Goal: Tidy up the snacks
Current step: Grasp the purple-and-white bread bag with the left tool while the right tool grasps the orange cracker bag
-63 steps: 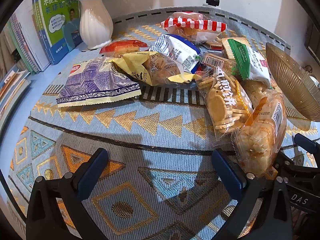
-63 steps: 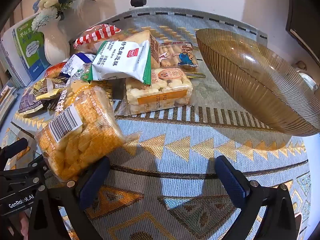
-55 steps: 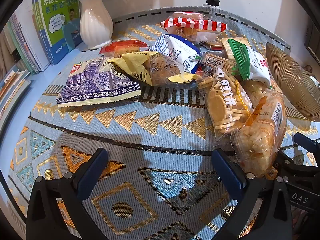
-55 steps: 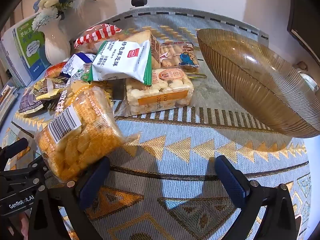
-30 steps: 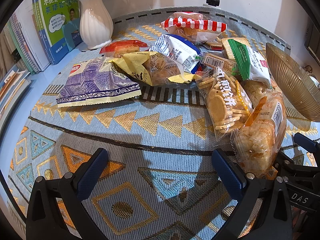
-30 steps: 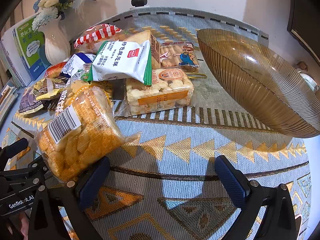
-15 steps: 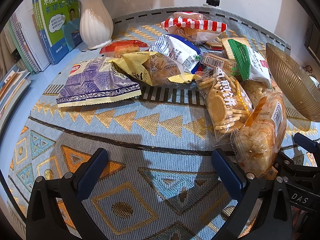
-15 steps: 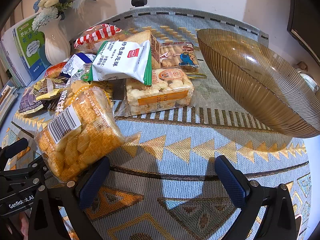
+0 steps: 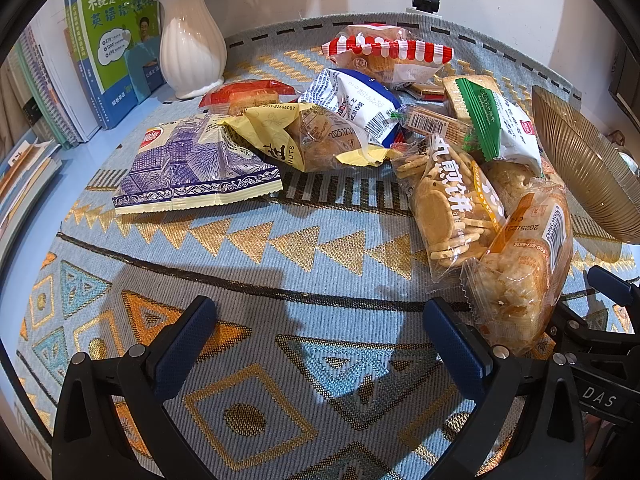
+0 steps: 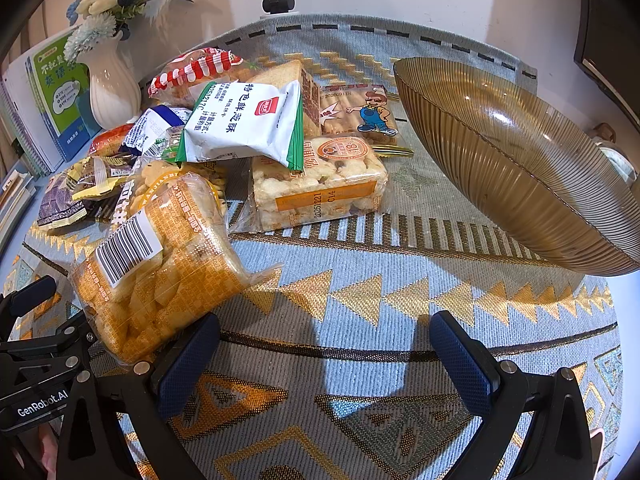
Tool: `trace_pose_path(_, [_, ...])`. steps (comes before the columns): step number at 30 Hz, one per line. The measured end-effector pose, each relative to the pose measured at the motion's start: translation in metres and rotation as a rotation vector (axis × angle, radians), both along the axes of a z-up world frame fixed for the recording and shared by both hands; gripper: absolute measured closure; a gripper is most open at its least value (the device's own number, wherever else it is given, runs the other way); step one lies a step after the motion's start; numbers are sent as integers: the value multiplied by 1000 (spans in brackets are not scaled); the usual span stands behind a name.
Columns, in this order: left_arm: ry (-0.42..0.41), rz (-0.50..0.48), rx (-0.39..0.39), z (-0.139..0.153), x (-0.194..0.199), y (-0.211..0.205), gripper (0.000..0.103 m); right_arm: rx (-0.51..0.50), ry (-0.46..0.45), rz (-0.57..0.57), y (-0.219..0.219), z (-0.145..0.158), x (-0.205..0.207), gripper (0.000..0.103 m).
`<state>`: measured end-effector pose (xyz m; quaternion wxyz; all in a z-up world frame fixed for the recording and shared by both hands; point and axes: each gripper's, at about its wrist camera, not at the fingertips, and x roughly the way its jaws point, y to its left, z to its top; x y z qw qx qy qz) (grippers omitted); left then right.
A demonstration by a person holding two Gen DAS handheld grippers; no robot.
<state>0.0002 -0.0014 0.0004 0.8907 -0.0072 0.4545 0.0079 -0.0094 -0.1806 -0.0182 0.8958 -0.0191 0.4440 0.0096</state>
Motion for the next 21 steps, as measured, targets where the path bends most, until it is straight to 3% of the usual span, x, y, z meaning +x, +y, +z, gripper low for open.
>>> trace_pose_path(13, [1,-10,-6,0,-3,3,0,22,-5,21,-1,4,-9,0])
trace_pose_path(18, [28,38,-39,5,-14,30,0,106,-22,75,-7,7,-24,0])
trace_pose_path(21, [8,104,-5,17,-15,52,0,183,-22,96,-13,11,-29,0])
